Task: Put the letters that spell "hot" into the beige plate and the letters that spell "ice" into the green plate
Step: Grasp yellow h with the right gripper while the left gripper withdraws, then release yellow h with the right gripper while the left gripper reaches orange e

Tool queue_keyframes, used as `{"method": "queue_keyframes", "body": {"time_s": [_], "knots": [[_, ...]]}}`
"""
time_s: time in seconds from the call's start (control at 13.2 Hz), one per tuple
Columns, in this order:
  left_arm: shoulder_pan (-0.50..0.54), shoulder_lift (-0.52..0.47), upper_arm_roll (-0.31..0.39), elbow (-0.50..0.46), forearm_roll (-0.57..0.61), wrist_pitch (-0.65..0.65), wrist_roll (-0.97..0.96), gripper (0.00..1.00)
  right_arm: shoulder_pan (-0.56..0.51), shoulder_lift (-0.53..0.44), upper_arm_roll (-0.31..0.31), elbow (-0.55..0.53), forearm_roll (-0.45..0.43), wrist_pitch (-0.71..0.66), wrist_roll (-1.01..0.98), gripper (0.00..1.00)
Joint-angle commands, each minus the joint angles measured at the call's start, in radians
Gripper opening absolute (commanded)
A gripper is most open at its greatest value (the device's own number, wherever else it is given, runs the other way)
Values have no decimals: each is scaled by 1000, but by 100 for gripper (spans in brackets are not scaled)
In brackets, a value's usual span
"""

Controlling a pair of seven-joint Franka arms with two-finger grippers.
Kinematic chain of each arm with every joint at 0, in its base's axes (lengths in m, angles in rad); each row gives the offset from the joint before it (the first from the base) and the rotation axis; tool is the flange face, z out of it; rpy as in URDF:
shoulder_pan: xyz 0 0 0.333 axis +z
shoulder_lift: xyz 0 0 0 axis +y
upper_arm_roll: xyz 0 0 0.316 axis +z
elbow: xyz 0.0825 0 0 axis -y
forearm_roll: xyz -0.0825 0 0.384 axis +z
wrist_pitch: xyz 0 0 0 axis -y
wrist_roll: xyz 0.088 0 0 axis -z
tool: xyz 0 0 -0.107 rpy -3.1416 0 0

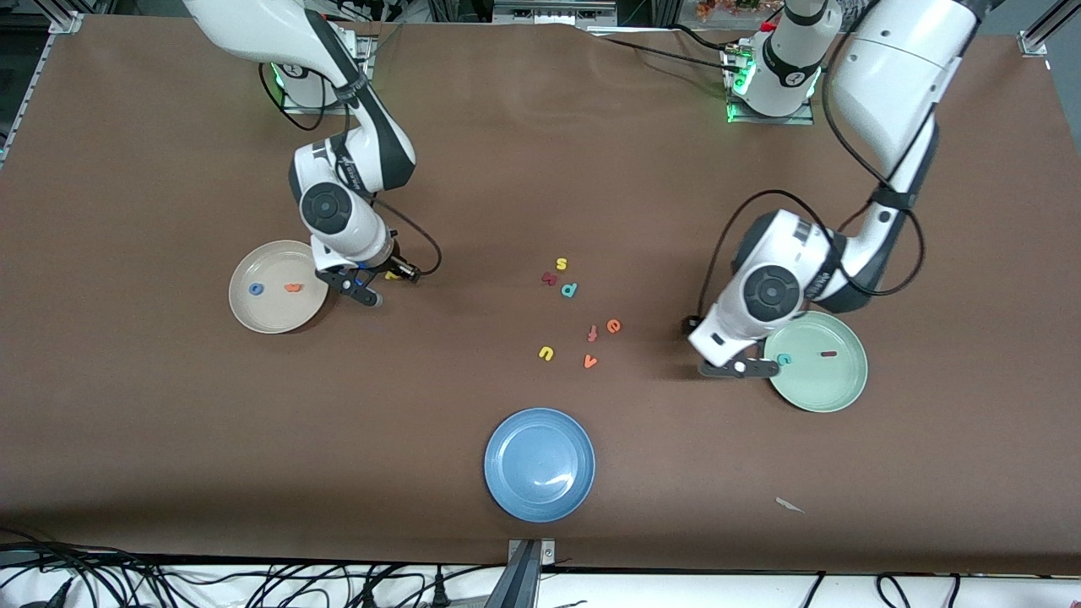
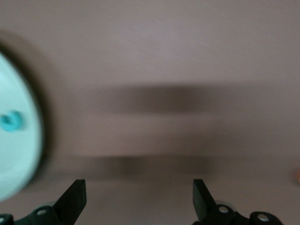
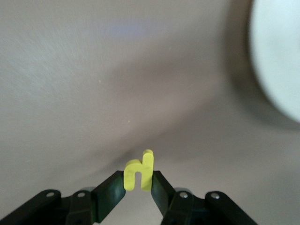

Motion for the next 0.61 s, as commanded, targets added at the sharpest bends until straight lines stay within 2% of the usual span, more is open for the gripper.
{"method": "queue_keyframes", "body": {"time_s": [0.0,0.3,0.53], "knots": [[-65,16,9,31,-122,-2,-22,100,2,-24,-116,112,-6,-239,-191,17],[-160,97,9,94,-136,105,-171,100,-1,-13,-283,70,-6,-293,-531,17],[-199,154,20,158,-130,137,-232,99,-10,44,-329,30,-6,-255,-659,17]]}}
